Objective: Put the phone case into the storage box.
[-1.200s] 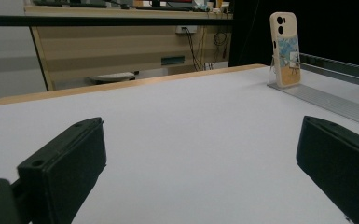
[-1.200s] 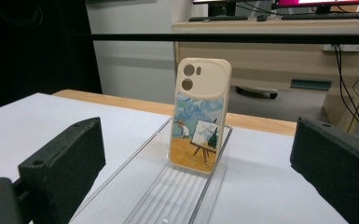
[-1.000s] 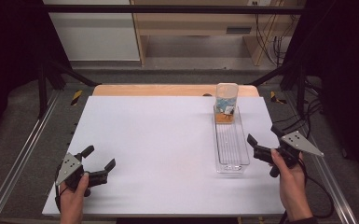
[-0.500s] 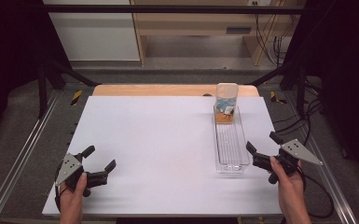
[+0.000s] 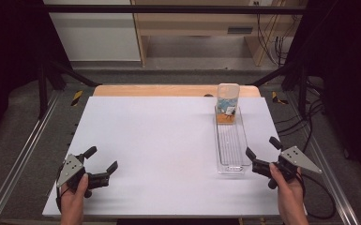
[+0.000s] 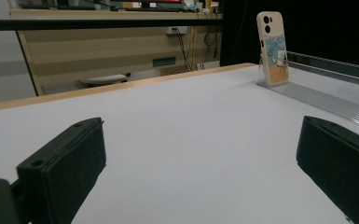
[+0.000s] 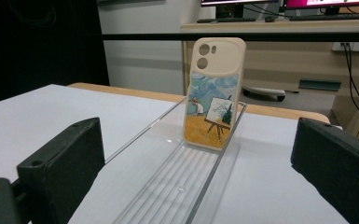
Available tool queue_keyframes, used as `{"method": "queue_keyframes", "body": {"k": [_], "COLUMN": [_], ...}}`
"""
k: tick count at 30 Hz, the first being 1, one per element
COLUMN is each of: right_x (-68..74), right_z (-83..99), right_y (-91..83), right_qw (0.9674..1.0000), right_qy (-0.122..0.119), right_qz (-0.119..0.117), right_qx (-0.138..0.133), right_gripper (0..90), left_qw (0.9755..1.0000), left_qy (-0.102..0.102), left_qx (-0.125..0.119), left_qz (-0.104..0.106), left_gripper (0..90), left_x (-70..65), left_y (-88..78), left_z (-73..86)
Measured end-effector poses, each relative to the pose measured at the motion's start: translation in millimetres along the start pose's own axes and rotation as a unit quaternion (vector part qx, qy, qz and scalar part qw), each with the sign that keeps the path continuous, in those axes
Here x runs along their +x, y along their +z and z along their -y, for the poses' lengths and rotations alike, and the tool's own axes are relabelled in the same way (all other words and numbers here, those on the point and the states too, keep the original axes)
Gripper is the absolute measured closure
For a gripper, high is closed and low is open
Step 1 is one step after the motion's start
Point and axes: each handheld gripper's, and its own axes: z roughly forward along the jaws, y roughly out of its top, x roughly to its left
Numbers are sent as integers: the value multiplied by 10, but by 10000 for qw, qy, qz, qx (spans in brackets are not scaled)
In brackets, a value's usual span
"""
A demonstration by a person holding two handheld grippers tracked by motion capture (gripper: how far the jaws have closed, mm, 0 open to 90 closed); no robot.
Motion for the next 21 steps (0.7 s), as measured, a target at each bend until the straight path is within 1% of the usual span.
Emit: {"method": "queue_keyframes", "body": {"k": [2,5,8,14,21], "right_x": [12,34,64,146,233], "right_z": [23,53,80,130,199], "right_y": [-10,-23,-37,-48,-13], "right_qw": [10000,10000,9999,9995,9991], "right_qy": [-73,-6,-58,-225,-292], "right_qz": [-34,-58,-87,-211,-314], "right_qx": [-7,-45,-56,-36,-40], "right_gripper": [30,29,29,29,27], "left_qw": [10000,9999,9998,9997,9997], "left_qy": [0,39,93,108,92], "left_qx": [-3,-10,1,11,-8], "left_qz": [37,107,158,205,213], "left_gripper": [13,13,13,13,13], "left_x": [-6,-26,-53,-78,-71], "left_y": [4,9,14,22,16], "left_z": [-2,-8,-16,-20,-22]}}
